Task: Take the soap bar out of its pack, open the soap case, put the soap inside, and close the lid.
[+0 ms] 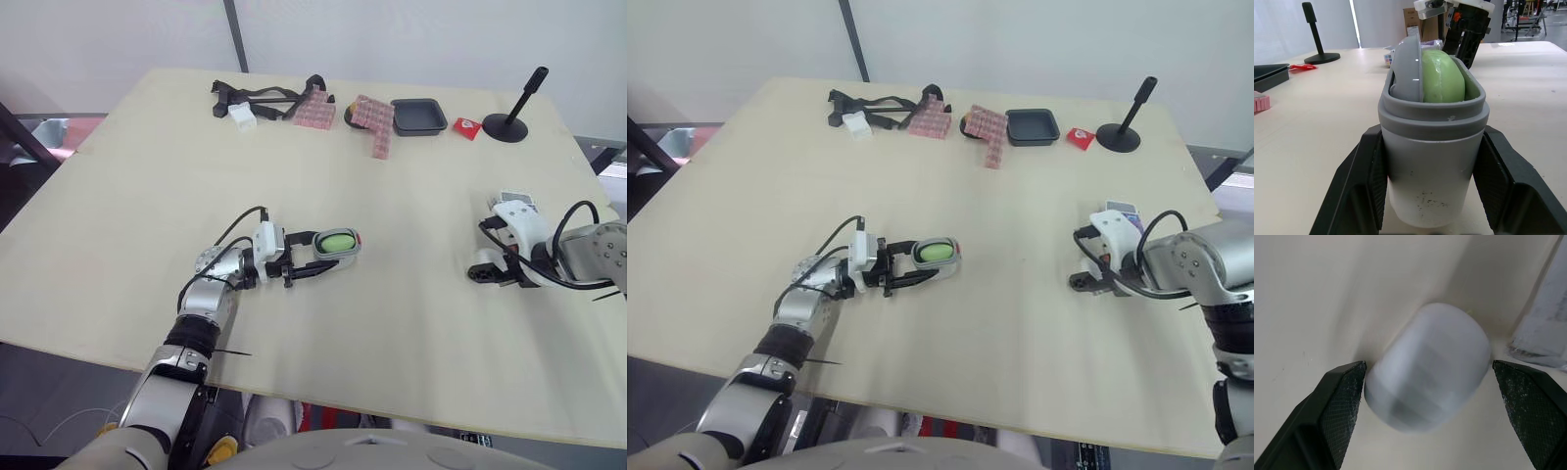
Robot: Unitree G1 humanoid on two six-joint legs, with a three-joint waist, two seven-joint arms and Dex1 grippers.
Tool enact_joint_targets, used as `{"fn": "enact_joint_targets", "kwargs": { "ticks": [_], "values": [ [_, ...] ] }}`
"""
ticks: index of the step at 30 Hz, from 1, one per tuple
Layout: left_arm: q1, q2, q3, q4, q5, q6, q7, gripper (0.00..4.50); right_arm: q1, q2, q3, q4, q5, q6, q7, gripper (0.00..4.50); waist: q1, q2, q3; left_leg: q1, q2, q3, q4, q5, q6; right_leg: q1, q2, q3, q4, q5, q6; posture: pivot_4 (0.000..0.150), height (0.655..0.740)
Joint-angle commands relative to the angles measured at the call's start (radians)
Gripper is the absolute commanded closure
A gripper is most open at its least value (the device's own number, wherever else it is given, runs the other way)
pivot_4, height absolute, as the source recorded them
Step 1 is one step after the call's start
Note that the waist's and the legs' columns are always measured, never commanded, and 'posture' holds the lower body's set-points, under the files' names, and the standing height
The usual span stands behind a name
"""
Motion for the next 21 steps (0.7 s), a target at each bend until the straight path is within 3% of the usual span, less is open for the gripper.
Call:
{"fn": "enact_joint_targets", "kwargs": {
  "ticks": [1, 6, 12, 21],
  "values": [
    [0.0, 0.002, 0.005, -0.035, -0.003, -0.018, 0.005, 2.56, -0.022, 0.004, -0.001, -0.001, 0.019, 0.006, -0.026, 0.87, 0.001, 0.0, 0.0, 0.0, 0.0, 0.0, 0.0, 0.0, 0.0, 0.0, 0.0, 0.0, 0.0, 0.0, 0.0, 0.15, 0.74],
    [0.001, 0.004, 0.003, -0.037, -0.003, -0.017, 0.006, 2.56, -0.022, -0.001, 0.01, -0.009, 0.054, 0.006, -0.033, 2.49, 0.003, 0.0, 0.0, 0.0, 0.0, 0.0, 0.0, 0.0, 0.0, 0.0, 0.0, 0.0, -0.001, 0.0, 0.0, 0.15, 0.74],
    [0.0, 0.005, -0.001, -0.038, -0.005, -0.013, 0.004, 2.56, -0.014, -0.019, 0.038, -0.055, 0.074, 0.006, -0.032, 2.56, 0.002, 0.0, 0.0, 0.0, 0.0, 0.0, 0.0, 0.0, 0.0, 0.0, 0.0, 0.0, -0.001, 0.0, 0.0, 0.15, 0.74],
    [-0.005, -0.007, -0.003, -0.002, -0.008, 0.002, -0.014, 2.56, -0.078, -0.081, 0.08, -0.301, 0.023, -0.069, 0.135, 2.56, 0.002, 0.001, 0.0, 0.0, 0.0, 0.0, -0.001, 0.0, 0.0, 0.0, 0.0, -0.001, -0.001, 0.0, 0.0, 0.15, 0.74]
  ]
}}
